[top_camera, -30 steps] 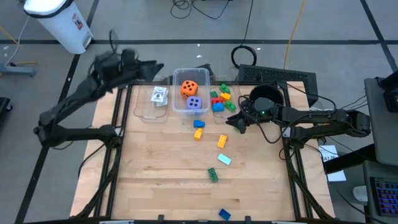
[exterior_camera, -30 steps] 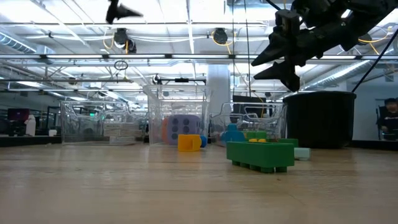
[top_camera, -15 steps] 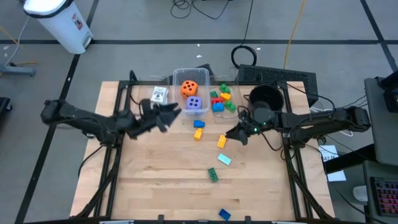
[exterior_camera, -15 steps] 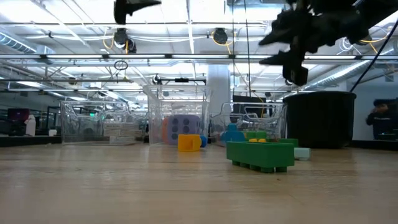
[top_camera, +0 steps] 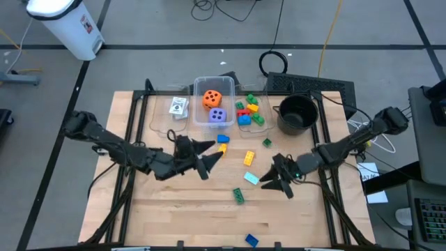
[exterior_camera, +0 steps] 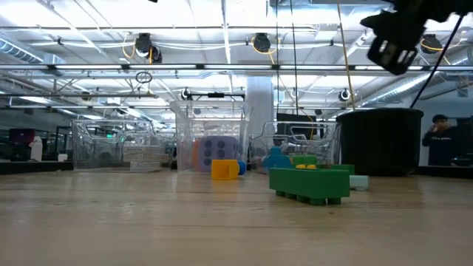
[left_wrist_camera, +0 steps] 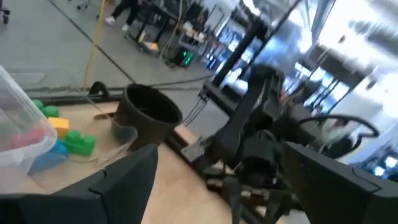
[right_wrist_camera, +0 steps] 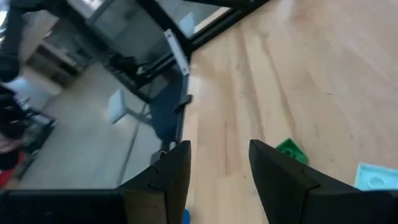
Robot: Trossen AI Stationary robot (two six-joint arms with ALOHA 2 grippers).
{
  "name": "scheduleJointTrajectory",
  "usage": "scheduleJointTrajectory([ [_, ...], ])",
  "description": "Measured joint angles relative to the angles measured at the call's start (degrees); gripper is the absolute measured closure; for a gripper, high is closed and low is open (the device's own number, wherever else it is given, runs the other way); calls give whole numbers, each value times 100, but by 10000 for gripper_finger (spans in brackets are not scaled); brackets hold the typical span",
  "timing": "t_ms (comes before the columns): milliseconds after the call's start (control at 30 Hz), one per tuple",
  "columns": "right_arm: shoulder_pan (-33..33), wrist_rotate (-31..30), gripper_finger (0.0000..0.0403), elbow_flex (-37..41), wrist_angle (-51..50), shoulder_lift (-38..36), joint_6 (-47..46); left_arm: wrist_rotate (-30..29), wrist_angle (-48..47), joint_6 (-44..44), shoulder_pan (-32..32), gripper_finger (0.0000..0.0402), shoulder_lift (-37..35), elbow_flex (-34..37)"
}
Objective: Pick & Place Toys
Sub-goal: Put the top dark green game piece into the right transparent bin
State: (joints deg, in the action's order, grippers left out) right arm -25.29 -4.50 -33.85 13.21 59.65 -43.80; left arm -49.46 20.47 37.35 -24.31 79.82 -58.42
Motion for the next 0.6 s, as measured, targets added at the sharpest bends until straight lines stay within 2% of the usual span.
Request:
scheduleJointTrajectory([
  [167,-820,-1647,248,0,-557,2,-322,38,-1374,-79,-21,55,6,-556],
  [300,-1085,-2898,248,0,-944,129,-353,352,-2276,-563,-16,55,-38,-990],
  [433,-846,-3165,248,-4,-1208,384,-349,806,-2874,-942,-19,55,-119,-1289],
  [600,-236,-3150,248,-4,-2189,665,-693,891,-2896,-1360,10,55,-277,-1320],
])
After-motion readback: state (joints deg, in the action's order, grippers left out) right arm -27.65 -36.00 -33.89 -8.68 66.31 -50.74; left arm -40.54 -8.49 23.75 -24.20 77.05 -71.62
